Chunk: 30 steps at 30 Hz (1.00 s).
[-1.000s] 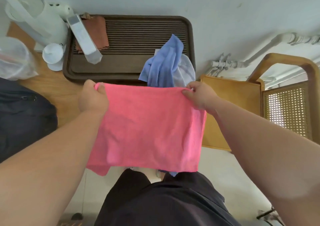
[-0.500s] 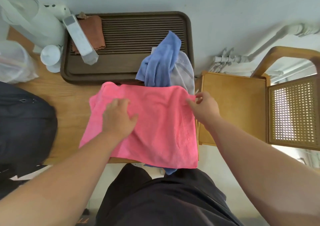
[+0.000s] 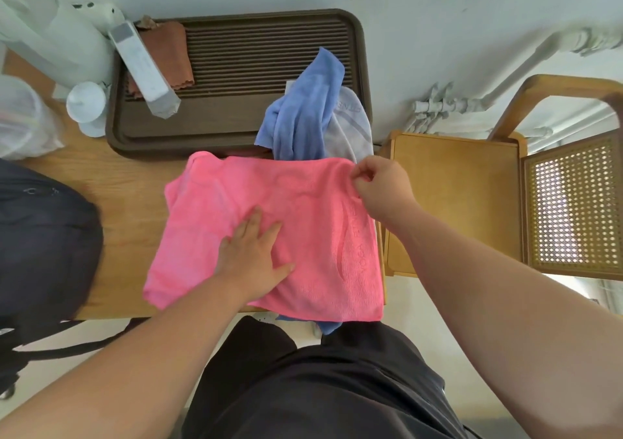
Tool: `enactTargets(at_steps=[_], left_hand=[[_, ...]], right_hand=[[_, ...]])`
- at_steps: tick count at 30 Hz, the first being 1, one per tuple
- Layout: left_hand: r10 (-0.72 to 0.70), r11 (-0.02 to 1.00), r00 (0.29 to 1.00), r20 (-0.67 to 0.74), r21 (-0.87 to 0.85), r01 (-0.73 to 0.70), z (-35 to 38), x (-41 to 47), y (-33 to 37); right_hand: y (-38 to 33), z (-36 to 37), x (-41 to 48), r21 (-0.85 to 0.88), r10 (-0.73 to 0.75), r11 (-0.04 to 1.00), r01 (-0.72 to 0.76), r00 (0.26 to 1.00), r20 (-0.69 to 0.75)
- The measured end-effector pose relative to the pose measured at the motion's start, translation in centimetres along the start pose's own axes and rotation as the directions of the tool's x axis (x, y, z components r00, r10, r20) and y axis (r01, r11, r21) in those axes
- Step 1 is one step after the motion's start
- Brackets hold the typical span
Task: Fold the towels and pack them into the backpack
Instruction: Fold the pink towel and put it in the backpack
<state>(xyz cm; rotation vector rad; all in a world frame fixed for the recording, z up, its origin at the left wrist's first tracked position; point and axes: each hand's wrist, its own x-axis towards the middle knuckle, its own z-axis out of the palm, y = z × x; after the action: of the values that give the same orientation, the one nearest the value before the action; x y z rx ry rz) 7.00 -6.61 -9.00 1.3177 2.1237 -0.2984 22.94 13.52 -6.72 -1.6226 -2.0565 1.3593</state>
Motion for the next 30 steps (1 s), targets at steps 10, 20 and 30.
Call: enactTargets(at_steps=[10, 20, 30], left_hand=[[-0.016, 1.000, 0.999, 0.028, -0.012, 0.016, -0.9, 0.5, 1.6], [-0.211, 0.955, 0.949, -0.235, -0.256, 0.149, -2.4, -1.4, -4.1], [-0.655, 0.455, 0.755, 0.020, -0.788, 0.416, -1.3, -1.1, -14.5]], right_hand=[[-1.8, -0.7, 2.8, -0.351, 0.014, 0.937, -0.008, 1.000, 0.013], [-1.2, 6.2, -5.7, -0.605, -0.426, 0.634, 0.481, 0.871, 0.246], [1.0, 7.7, -6.5, -0.759, -0.054, 0.434, 0.485, 0.855, 0.515]])
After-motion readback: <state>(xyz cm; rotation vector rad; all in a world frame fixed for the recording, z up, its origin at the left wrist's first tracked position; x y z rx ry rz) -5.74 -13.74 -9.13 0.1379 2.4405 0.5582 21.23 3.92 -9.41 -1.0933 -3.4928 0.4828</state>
